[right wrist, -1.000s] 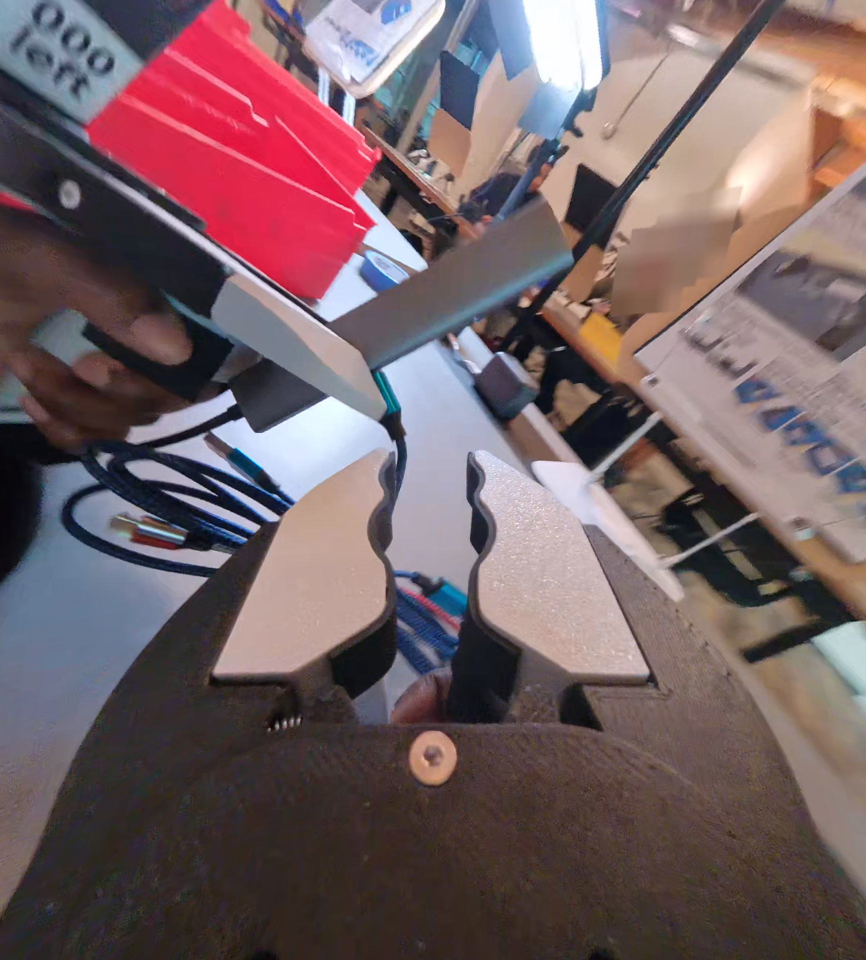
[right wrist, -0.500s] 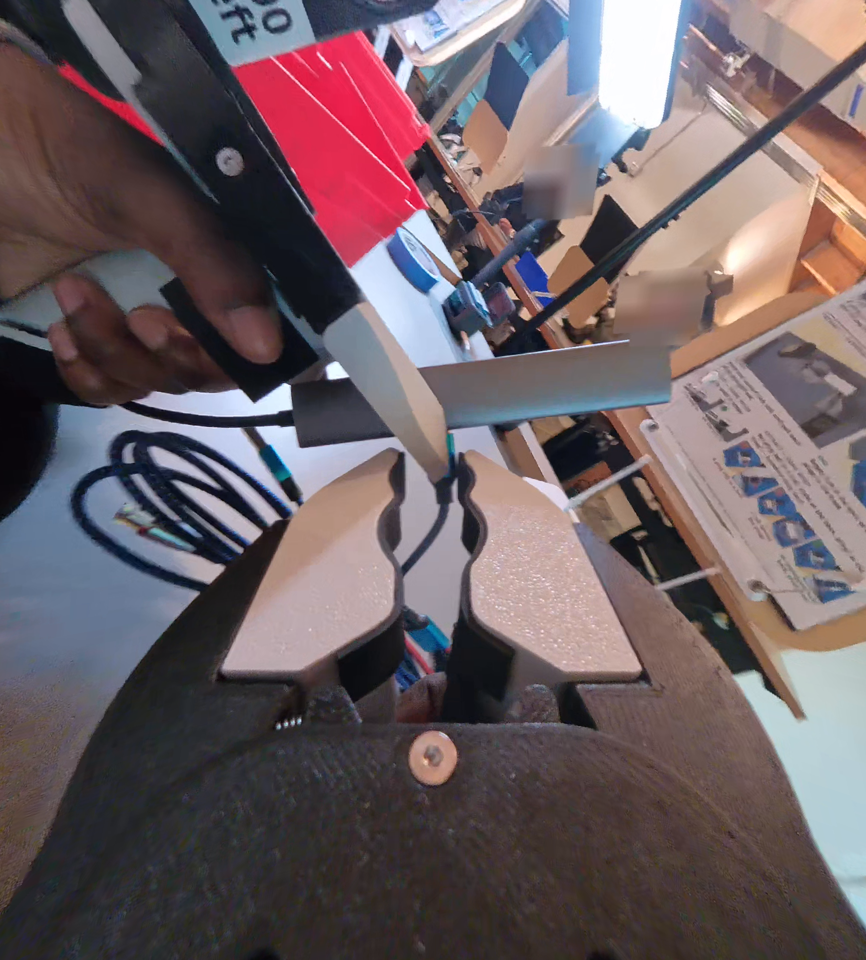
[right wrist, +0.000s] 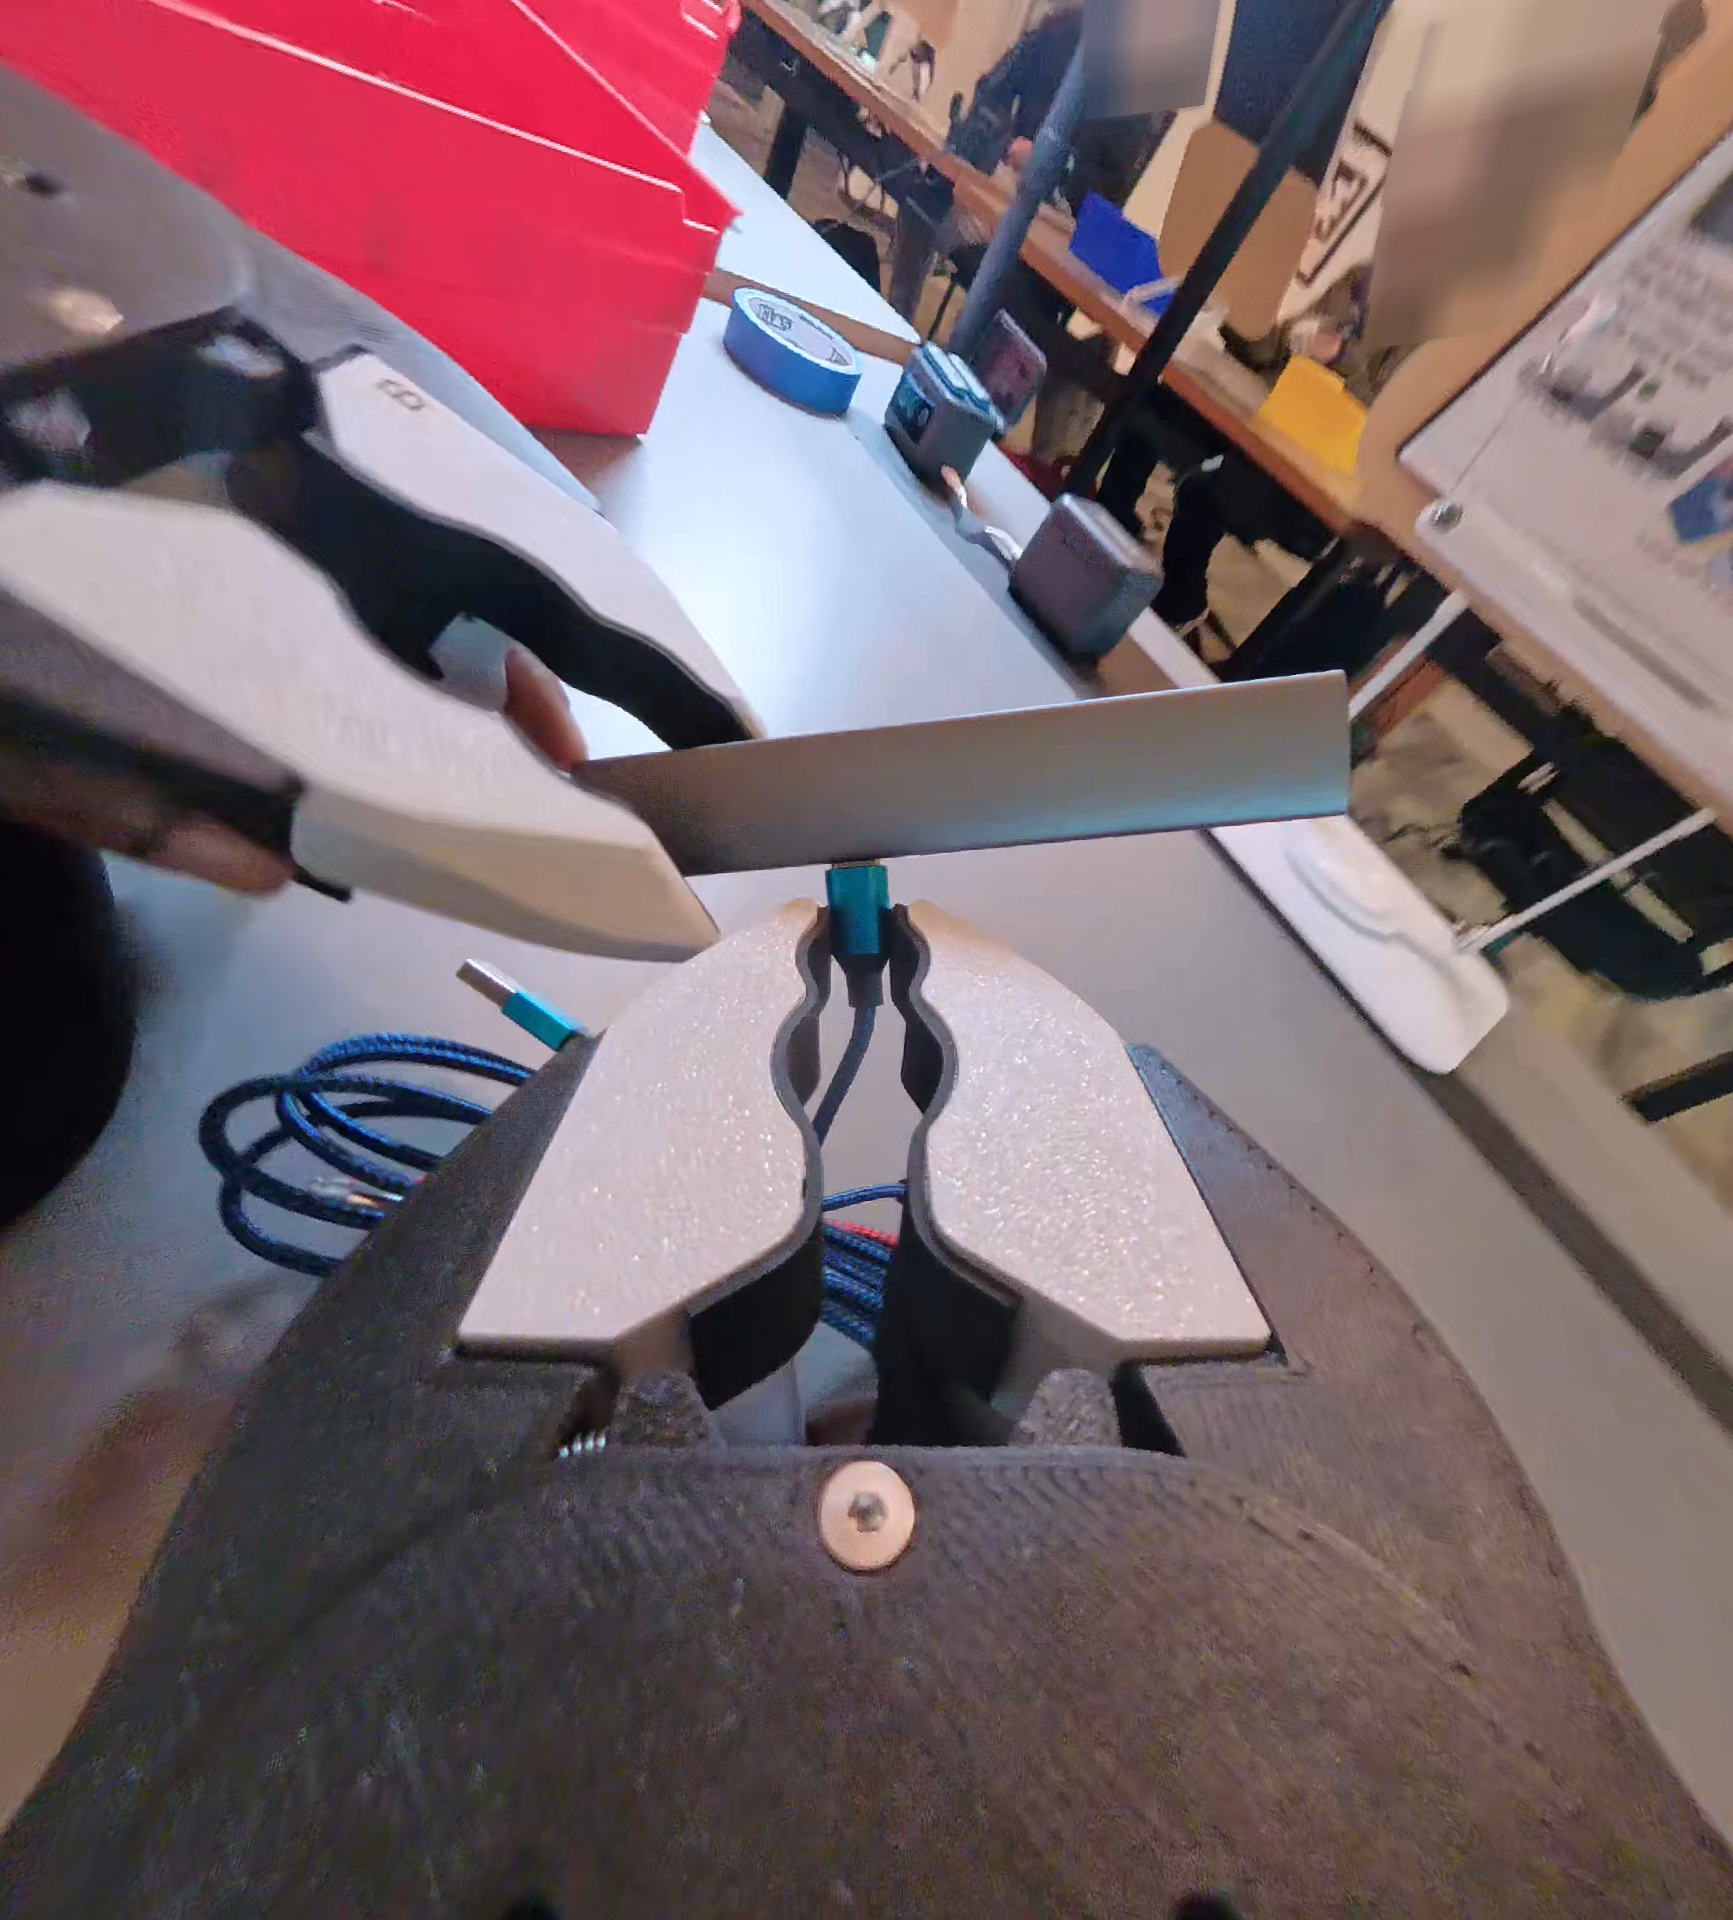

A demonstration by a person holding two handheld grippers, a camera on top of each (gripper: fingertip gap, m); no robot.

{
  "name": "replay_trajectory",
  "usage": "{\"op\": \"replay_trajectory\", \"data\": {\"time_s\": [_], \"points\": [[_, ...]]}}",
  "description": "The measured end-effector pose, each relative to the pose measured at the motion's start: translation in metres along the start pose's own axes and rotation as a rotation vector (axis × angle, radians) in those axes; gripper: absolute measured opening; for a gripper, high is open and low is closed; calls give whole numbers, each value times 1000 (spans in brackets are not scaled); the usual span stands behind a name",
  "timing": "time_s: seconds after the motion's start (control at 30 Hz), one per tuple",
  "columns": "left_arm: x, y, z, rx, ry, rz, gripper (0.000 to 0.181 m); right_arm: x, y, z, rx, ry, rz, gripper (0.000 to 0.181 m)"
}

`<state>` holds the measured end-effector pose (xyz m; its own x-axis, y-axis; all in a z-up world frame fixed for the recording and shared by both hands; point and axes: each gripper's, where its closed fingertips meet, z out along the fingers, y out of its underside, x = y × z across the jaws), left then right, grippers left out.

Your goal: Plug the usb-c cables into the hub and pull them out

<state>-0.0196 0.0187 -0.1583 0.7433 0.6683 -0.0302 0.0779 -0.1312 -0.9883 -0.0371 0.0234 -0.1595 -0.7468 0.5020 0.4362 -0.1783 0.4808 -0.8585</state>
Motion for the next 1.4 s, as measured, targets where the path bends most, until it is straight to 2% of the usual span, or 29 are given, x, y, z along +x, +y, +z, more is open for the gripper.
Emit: {"op": "replay_trajectory", "data": {"time_s": [0.1,0.2,0.33,0.47,0.53,0.73,1.03,1.2,1.3,1.33,1.37,1.4], "points": [[-13,8,2,-63,-172,245,33,-6,5,3,-36,-46,116,10],[-15,14,3,-117,-219,337,25,-10,8,6,-58,-92,216,10],[-18,13,1,-109,-205,213,23,-12,6,6,-34,-132,285,10],[-18,17,1,-118,-164,115,22,-12,6,9,-4,-94,204,11],[-18,18,0,-115,-130,55,22,-9,6,10,16,-68,147,18],[-18,22,1,-120,-55,-79,21,-12,6,11,17,-3,-77,11],[-28,27,4,-122,-73,-189,21,-12,14,21,-56,29,-17,10],[-30,27,5,-116,-65,-236,21,-11,16,23,-69,44,-60,11],[-33,25,3,-104,-124,-185,22,-13,15,25,-75,26,110,11],[-45,23,-1,-78,-219,-177,22,-32,19,26,-109,-102,219,10],[-83,4,-22,82,-445,-192,21,-62,28,26,-181,-248,351,10],[-106,-5,-40,163,-490,-294,21,-78,32,24,-233,-290,329,10]]}}
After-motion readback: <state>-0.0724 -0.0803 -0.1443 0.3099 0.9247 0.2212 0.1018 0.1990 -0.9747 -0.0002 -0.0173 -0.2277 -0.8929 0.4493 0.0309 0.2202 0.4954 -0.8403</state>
